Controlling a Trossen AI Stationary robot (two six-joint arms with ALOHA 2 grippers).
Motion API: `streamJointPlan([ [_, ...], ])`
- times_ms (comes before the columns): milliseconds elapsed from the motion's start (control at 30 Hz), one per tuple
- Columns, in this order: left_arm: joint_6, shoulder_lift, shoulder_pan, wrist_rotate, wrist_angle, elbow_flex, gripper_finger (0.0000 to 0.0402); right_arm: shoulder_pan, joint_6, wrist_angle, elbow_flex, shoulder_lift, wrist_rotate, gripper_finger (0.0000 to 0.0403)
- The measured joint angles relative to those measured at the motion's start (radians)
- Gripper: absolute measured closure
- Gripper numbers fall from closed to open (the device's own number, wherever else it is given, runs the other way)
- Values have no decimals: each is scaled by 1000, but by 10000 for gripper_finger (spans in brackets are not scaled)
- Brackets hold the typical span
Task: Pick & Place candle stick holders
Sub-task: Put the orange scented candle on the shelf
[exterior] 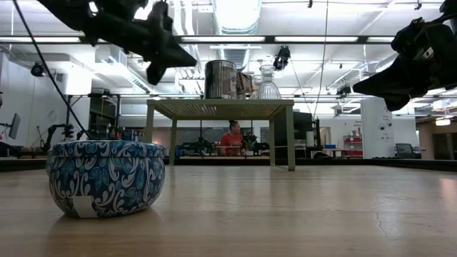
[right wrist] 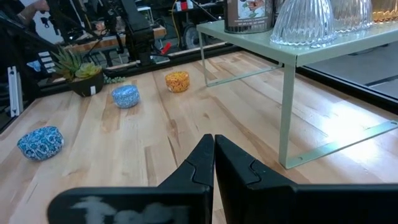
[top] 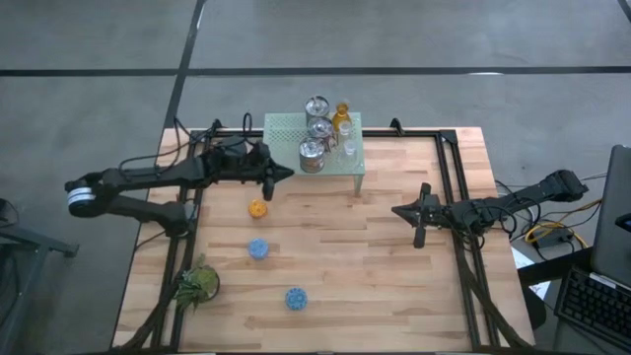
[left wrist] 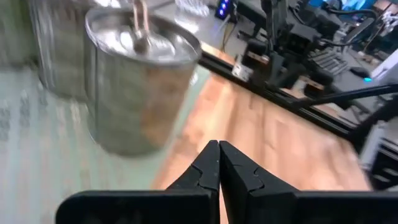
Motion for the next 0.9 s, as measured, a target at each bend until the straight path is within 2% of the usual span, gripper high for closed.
streamJointPlan([
  [100,-52,-64,-10,1,-108,0,385,0,0,-10,0,0,0,394],
  [233,-83,-145,-19,-27,-288,0,348,0,0,-12,0,0,0,394],
  [500,-143,-221,-47,-238,-622,-1,216,0,-4,1,0,-1,-10,394],
  [633,-156,-211,-60,-232,-683,-2,143,0,-82,39,0,-4,-136,394],
  [700,-162,-202,-70,-212,-681,-6,114,0,-111,68,0,-12,-161,394],
  [800,-166,-183,-94,-195,-679,-22,84,-1,-157,77,0,-32,-194,394],
  [900,-171,-170,-107,-191,-670,-55,69,-1,-174,67,0,-51,-311,394],
])
